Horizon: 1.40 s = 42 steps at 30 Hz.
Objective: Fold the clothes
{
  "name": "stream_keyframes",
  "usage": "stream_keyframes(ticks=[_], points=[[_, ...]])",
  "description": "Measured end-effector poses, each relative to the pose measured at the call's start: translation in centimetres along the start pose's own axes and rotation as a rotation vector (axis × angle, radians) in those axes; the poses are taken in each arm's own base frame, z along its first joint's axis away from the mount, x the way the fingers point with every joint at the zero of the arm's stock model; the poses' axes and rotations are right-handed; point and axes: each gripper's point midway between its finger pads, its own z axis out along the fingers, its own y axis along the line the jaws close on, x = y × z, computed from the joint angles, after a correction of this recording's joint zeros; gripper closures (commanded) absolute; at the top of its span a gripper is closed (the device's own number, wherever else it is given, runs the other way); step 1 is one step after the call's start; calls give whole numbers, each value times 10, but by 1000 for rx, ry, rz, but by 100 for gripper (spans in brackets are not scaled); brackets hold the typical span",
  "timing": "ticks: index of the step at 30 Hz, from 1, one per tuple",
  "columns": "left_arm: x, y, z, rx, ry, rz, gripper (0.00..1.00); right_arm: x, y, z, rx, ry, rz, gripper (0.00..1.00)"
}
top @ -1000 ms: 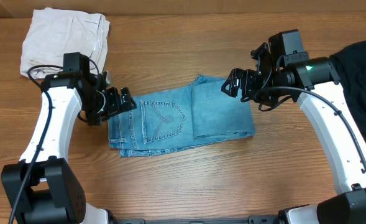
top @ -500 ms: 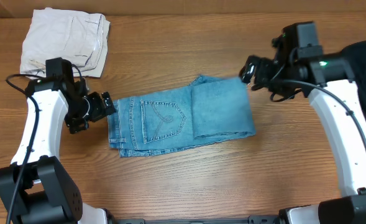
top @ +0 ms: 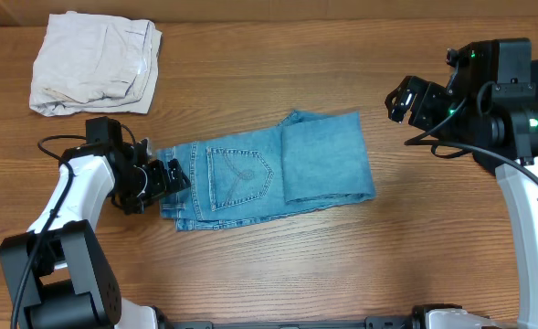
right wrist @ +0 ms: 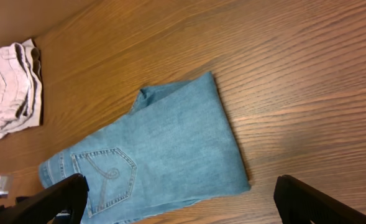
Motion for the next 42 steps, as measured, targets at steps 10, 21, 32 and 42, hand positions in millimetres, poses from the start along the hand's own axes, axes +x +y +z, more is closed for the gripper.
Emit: stream_keyframes(ticks=[10,21,32,42], points=[[-15,12,3,-66,-57,-5,0,5,-2,0,7,19,-16,0],[-33,0,22,40,-78,-8,0,11,-3,0,10,47,-20,0],[-35,-4,23,61,-86,-8,6,16,-5,-1,19,67,-14,0],[-28,-17,32,92,-50,55,37,20,-3,-1,6,84,-10,0]])
